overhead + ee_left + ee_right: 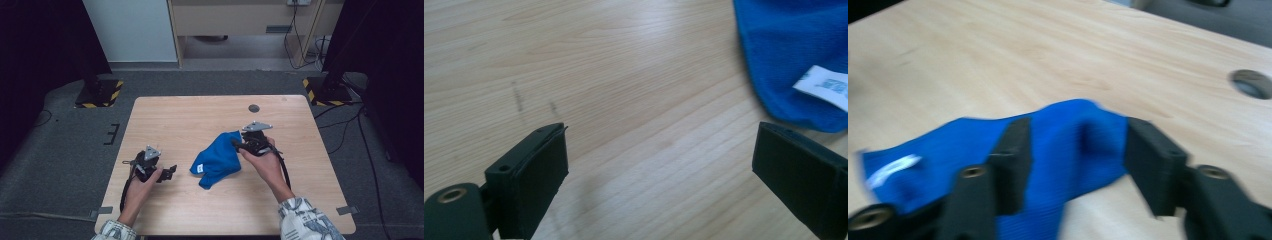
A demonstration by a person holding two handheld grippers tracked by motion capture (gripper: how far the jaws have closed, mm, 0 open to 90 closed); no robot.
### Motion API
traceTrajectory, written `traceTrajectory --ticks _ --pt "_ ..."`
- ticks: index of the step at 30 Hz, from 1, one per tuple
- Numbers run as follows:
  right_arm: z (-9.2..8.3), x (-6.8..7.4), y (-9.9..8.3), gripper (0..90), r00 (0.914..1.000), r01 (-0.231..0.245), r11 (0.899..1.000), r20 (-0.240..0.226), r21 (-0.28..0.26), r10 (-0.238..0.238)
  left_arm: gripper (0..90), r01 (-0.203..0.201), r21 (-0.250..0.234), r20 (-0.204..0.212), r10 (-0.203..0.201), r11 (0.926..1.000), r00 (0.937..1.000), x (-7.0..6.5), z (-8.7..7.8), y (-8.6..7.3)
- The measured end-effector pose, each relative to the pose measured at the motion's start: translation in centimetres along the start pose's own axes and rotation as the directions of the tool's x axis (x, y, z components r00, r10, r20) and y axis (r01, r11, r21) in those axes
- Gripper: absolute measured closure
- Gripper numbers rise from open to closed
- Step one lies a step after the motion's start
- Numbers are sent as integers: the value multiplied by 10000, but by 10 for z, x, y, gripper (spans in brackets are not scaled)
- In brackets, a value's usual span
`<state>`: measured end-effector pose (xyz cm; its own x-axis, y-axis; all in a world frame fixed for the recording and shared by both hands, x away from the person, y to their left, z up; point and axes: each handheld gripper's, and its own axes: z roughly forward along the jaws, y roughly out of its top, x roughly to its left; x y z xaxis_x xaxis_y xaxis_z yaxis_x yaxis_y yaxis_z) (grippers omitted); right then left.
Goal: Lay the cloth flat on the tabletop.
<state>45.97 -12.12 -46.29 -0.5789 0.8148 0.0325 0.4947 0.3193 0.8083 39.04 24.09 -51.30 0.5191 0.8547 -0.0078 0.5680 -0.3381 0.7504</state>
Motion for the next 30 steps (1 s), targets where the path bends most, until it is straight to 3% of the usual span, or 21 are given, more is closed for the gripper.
traceTrajectory --ticks 4,9,16,21,27,29,30 --pt "21 -25 5 702 9983 -310 9990 494 326 294 82 -410 81 146 408 9991 9991 -11 4 3" --pt "43 -38 5 738 9966 -354 9968 767 712 300 85 -453 123 290 449 9989 9986 -18 9 4" --pt "81 -49 5 644 9951 -640 9910 831 1177 544 84 -440 36 509 437 9990 9977 -24 9 5" --pt "92 -48 5 575 9947 -786 9888 762 1269 693 85 -548 38 664 544 9985 9963 -28 11 5" --pt "105 -48 -3 478 9941 -897 9826 755 1626 782 85 -361 -58 650 364 9993 9972 -25 10 5" --pt "106 -47 -3 479 9950 -715 9833 814 1672 585 84 -372 -34 643 373 9993 9972 -25 11 5" --pt "105 -46 -3 551 9958 -542 9834 816 1730 406 84 -376 -36 646 377 9993 9972 -26 11 5"
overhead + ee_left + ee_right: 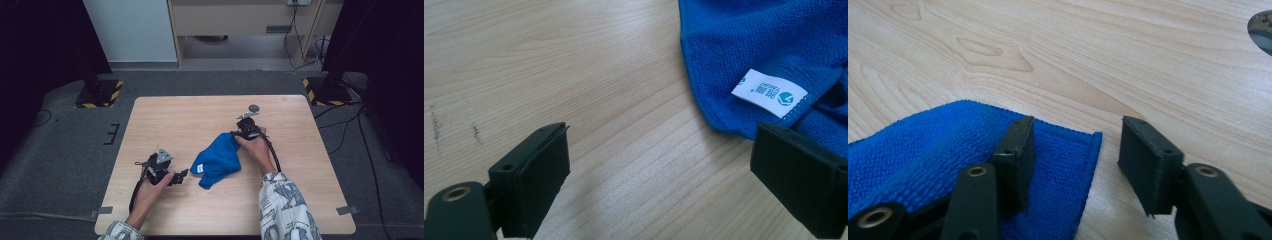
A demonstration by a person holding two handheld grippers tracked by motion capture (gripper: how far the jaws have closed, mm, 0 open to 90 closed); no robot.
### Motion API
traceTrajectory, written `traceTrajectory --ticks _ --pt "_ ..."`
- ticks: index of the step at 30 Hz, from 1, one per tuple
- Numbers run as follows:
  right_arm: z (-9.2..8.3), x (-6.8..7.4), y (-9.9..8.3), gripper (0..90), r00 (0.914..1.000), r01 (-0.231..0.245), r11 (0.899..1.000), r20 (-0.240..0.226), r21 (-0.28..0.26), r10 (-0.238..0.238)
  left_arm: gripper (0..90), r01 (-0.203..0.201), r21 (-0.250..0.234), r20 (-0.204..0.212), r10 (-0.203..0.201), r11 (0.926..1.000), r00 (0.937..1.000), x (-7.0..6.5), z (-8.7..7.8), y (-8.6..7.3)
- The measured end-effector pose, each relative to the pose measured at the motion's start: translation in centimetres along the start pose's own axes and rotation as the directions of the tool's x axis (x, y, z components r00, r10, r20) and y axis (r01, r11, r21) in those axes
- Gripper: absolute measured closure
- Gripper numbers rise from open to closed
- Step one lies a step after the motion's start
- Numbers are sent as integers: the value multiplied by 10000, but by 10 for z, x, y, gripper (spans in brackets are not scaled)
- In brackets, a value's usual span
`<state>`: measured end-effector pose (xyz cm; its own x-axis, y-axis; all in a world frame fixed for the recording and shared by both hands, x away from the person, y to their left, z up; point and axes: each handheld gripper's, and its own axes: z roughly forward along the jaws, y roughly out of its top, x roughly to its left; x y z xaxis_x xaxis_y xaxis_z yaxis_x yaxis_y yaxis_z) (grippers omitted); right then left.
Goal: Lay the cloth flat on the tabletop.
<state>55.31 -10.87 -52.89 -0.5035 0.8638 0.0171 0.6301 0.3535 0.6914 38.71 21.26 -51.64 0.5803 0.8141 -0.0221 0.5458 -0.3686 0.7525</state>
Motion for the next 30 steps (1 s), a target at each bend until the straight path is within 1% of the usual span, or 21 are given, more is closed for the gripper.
traceTrajectory --ticks 1,2,3,4,6,8,9,10,13,15,17,18,20,21,22,23,25,27,28,29,30 --pt "0 0 0 551 10000 0 10000 0 0 0 84 0 0 0 0 10000 10000 0 0 0" --pt "-1 0 0 613 9999 89 10000 -66 5 -89 84 -21 -10 -4 21 10000 10000 0 0 0" --pt "-4 1 -1 754 9995 223 9997 -209 97 -221 84 -55 -30 12 55 10000 10000 -1 0 1" --pt "-4 1 -1 754 9995 223 9997 -209 97 -221 85 -55 -30 12 55 10000 10000 -1 0 1" --pt "-7 0 -3 832 9992 339 9993 -222 180 -335 85 -92 -28 29 92 10000 10000 -1 0 1" --pt "-13 -3 -10 864 9997 127 9999 -225 106 -125 90 -188 -4 19 188 9998 9998 -1 2 3" --pt "-15 -5 -13 866 9997 70 10000 -226 45 -69 90 -188 -4 19 188 9998 9998 -1 2 3" --pt "-15 -5 -13 866 9997 70 10000 -226 45 -69 90 -207 -57 43 208 9998 9998 -2 2 3" --pt "-22 -9 -22 869 9999 -53 9999 -134 -104 52 96 -164 -268 73 166 9995 9998 -4 4 7" --pt "-27 -10 -27 870 9999 -119 9998 -61 -155 118 98 -279 -255 83 281 9993 9996 -6 6 10" --pt "-32 -12 -33 870 9998 -202 9995 -79 -234 200 108 -236 -220 132 239 9995 9996 -9 11 13" --pt "-32 -12 -33 870 9998 -202 9995 -79 -234 200 108 -263 -191 164 266 9995 9995 -10 13 14" --pt "-34 -12 -36 869 9997 -224 9993 -100 -283 221 109 -486 -182 142 488 9987 9987 -13 18 18" --pt "-35 -12 -38 869 9997 -237 9993 -109 -300 234 113 -492 -220 102 494 9985 9987 -13 20 20" --pt "-36 -11 -38 869 9997 -238 9992 -95 -309 235 124 -364 -255 97 367 9990 9993 -12 23 22" --pt "-37 -11 -40 870 9997 -234 9993 -66 -308 232 144 -310 -249 97 313 9992 9995 -12 26 24" --pt "-38 -10 -40 870 9998 -202 9994 -53 -283 201 155 -409 -219 -14 408 9989 9992 -13 31 27" --pt "-39 -10 -41 870 9999 -172 9995 8 -277 173 165 -302 -177 74 303 9994 9995 -13 35 28" --pt "-40 -9 -42 870 9999 -110 9996 34 -261 111 195 -372 -115 36 372 9992 9993 -13 36 29" --pt "-40 -9 -42 870 9999 -110 9996 34 -261 111 195 -447 -11 -49 447 9990 9990 -13 38 29" --pt "-40 -9 -43 870 10000 -82 9996 49 -274 84 203 -395 59 -63 395 9992 9992 -14 41 28"
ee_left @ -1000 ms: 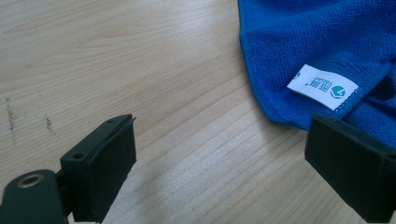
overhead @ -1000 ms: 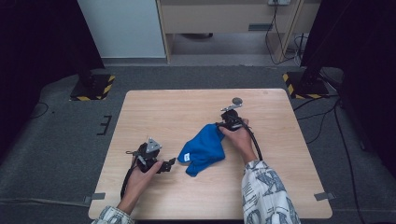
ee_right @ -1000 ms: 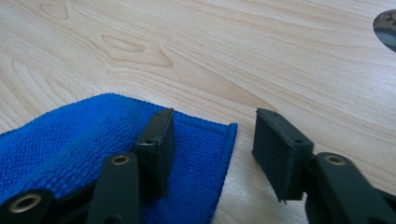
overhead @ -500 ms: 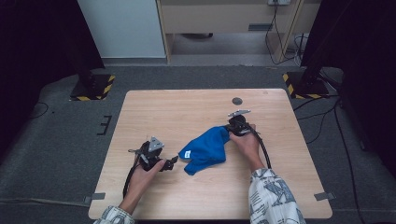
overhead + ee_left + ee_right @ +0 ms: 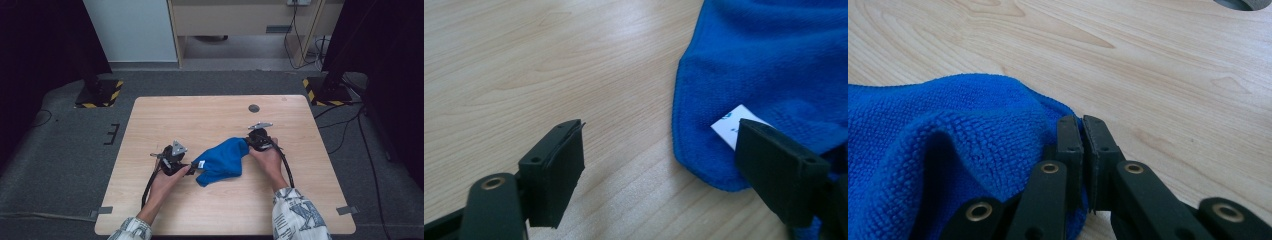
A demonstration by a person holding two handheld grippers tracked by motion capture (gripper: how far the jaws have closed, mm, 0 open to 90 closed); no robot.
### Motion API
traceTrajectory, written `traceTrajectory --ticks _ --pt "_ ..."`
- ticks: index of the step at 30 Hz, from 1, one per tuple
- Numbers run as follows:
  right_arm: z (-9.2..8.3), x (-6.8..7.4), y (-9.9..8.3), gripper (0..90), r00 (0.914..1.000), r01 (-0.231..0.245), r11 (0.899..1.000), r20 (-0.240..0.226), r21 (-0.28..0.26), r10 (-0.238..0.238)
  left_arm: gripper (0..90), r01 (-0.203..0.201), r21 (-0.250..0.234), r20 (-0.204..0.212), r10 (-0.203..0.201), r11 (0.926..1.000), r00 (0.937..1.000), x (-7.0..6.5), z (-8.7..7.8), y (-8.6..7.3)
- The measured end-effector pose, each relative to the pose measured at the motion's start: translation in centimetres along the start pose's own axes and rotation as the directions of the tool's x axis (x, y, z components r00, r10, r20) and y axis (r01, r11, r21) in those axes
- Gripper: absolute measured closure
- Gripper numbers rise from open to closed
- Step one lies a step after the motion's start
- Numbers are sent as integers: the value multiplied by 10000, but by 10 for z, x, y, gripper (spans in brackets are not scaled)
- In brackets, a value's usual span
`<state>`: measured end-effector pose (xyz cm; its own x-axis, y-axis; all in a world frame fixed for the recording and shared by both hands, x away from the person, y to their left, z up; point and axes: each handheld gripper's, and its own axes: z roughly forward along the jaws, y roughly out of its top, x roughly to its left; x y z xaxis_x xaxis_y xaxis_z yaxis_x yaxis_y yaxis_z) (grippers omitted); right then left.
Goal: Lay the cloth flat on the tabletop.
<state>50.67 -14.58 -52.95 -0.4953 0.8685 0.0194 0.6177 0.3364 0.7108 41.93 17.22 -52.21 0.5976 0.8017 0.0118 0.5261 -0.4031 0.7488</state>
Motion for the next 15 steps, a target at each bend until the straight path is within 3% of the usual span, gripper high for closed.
traceTrajectory --ticks 3,6,8,13,15 --pt "-2 0 -1 869 10000 -35 10000 -17 45 35 261 -113 269 -106 116 9996 9999 -1 5 -1" --pt "-3 0 -3 869 10000 -47 10000 -53 30 47 278 -13 517 56 10 9987 10000 -1 6 -2" --pt "-4 0 -4 869 9999 -103 9999 -114 12 103 305 -154 631 98 149 9979 9998 -4 9 -3" --pt "-7 1 -6 871 9999 -55 10000 -123 36 56 359 20 599 243 -35 9982 9997 -5 8 -3" --pt "-8 0 -7 874 9998 -7 10000 -173 32 8 444 -55 525 325 38 9986 9995 -8 7 -3"
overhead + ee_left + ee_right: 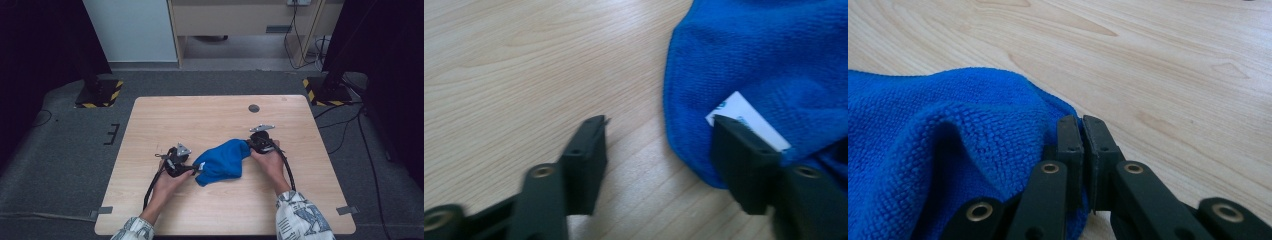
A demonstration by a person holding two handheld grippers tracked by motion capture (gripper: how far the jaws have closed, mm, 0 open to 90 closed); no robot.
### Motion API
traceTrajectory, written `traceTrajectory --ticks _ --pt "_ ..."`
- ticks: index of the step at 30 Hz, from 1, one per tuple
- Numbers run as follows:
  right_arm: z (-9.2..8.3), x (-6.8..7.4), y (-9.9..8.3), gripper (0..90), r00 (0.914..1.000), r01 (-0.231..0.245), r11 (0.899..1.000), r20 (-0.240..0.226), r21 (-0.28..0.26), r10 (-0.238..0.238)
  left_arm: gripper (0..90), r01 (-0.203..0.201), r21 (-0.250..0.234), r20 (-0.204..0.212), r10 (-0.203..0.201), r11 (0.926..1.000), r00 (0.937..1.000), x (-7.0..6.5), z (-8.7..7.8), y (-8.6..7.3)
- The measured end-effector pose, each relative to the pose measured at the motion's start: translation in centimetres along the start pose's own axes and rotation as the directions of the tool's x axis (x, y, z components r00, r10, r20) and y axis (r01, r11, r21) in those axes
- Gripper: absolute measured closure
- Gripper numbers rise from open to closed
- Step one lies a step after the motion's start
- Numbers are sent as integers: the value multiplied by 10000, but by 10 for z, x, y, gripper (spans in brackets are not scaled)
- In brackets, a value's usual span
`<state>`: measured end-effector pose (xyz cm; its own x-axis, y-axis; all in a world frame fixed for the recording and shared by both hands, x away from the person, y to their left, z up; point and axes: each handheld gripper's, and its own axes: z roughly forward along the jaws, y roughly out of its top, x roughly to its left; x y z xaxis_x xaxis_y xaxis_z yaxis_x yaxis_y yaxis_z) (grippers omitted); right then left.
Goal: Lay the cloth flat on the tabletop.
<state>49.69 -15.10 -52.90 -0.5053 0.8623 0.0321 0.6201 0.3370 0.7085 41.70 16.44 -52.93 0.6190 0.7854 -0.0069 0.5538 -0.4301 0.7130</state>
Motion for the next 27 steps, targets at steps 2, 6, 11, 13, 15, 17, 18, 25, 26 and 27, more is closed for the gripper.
traceTrajectory --ticks 2,6,11,13,15,17,18,25,26,27 --pt "-2 -1 -1 877 10000 18 10000 -73 81 -18 597 -109 -63 202 110 9999 9997 -4 -1 0" --pt "-5 0 -2 879 9999 -10 10000 -114 35 10 718 -162 -58 429 164 9999 9989 -5 -1 0" --pt "-12 -3 -5 881 9993 -176 9994 -326 -288 166 891 -8 -38 695 10 10000 9976 -3 -2 0" --pt "-16 -4 -5 882 9989 -286 9984 -372 -492 268 892 -148 -232 590 161 9996 9981 -1 -5 1" --pt "-18 -4 -5 882 9988 -314 9978 -402 -589 290 893 -110 -392 550 132 9992 9984 1 -7 3" --pt "-23 -4 -4 882 9986 -305 9969 -457 -723 272 894 37 -825 482 3 9966 9988 6 -14 7" --pt "-26 -5 -3 882 9985 -276 9963 -502 -811 236 894 132 -1001 439 -89 9949 9990 8 -17 9" --pt "-49 -3 6 883 9984 -202 9886 -545 -1494 122 894 247 -1389 535 -174 9900 9984 13 -28 21" --pt "-53 -3 8 882 9983 -247 9873 -568 -1569 160 894 207 -1412 529 -133 9898 9985 13 -29 23" --pt "-56 -3 10 882 9981 -266 9858 -589 -1660 170 894 202 -1467 526 -126 9890 9985 13 -31 25"
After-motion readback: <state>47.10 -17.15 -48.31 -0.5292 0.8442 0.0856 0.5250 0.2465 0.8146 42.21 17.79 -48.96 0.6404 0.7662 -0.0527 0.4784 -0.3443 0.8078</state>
